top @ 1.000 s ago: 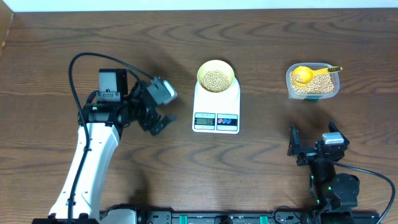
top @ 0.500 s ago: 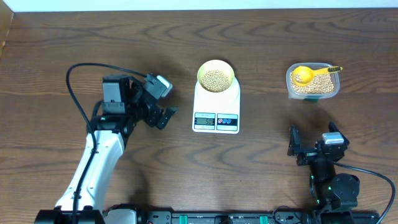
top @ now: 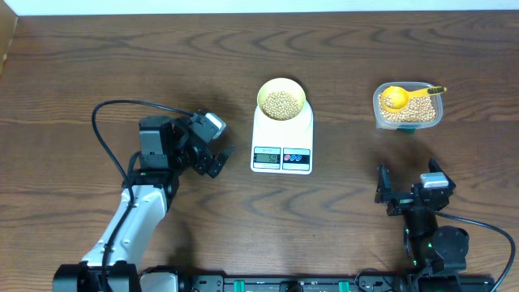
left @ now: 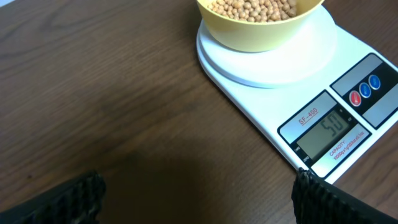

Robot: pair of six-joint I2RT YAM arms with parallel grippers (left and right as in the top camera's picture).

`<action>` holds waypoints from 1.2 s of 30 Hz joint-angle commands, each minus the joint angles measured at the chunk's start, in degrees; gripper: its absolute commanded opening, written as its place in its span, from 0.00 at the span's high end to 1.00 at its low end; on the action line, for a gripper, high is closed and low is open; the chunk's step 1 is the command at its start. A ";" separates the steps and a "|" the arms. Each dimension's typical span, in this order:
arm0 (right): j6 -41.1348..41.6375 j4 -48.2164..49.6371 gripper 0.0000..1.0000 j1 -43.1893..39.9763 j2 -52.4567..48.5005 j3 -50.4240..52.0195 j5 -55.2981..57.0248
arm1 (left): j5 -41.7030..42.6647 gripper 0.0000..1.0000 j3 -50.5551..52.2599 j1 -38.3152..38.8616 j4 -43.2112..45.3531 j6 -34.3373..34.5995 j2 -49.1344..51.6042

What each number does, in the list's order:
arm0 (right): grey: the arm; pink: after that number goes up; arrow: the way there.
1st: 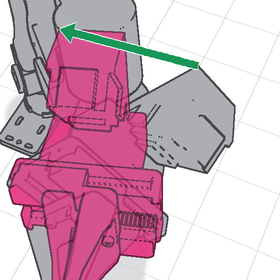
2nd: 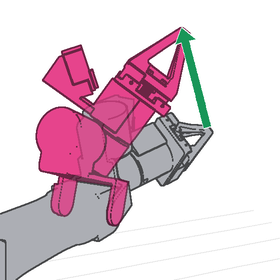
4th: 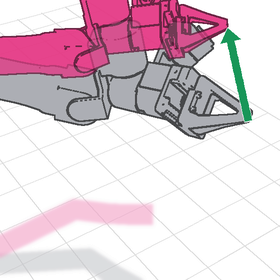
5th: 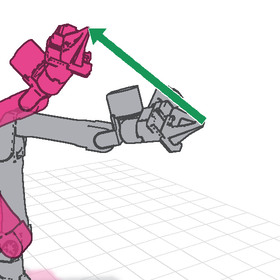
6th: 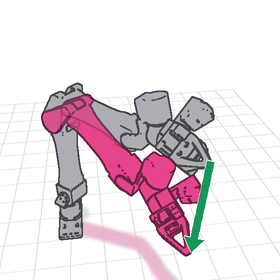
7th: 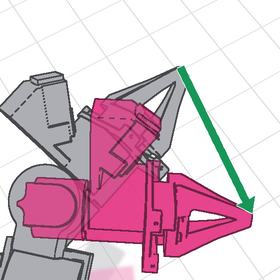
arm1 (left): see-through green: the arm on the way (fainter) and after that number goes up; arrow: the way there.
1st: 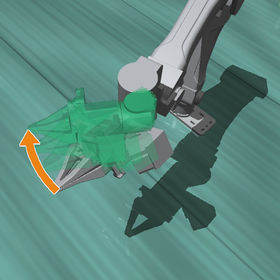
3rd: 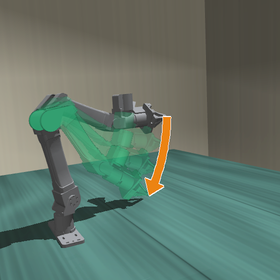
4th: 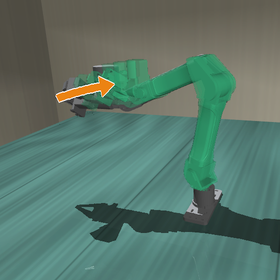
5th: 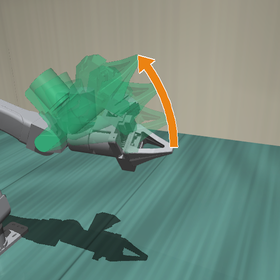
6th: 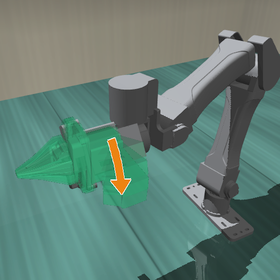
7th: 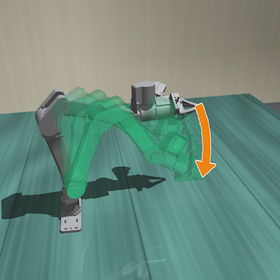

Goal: Scoop item into bowl and weigh 50g on scale

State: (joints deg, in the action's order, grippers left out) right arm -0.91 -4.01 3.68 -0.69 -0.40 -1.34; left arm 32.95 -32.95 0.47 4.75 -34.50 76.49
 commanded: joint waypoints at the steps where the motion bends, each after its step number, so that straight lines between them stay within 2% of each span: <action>1: -0.90 -0.20 0.01 -0.11 0.39 0.11 -0.31 | 0.98 0.02 1.36 -0.31 1.29 0.13 -0.42; 6: -0.87 -0.20 0.01 -0.11 0.39 0.11 -0.33 | 0.98 0.02 3.93 -0.61 5.60 2.82 -0.57; 20: -0.90 -0.20 0.01 -0.11 0.39 0.11 -0.31 | 1.14 0.02 18.14 -2.97 25.97 12.70 -5.51; 30: -0.87 -0.20 0.01 -0.11 0.39 0.11 -0.31 | 1.16 0.02 24.81 -3.37 32.52 12.83 -9.31; 36: -0.90 -0.20 0.01 -0.11 0.39 0.11 -0.31 | 1.14 0.02 27.61 -3.37 33.18 12.81 -11.63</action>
State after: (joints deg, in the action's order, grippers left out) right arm -0.91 -4.01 3.68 -0.69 -0.40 -1.34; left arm 33.15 -6.33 -2.59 37.56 -22.26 66.04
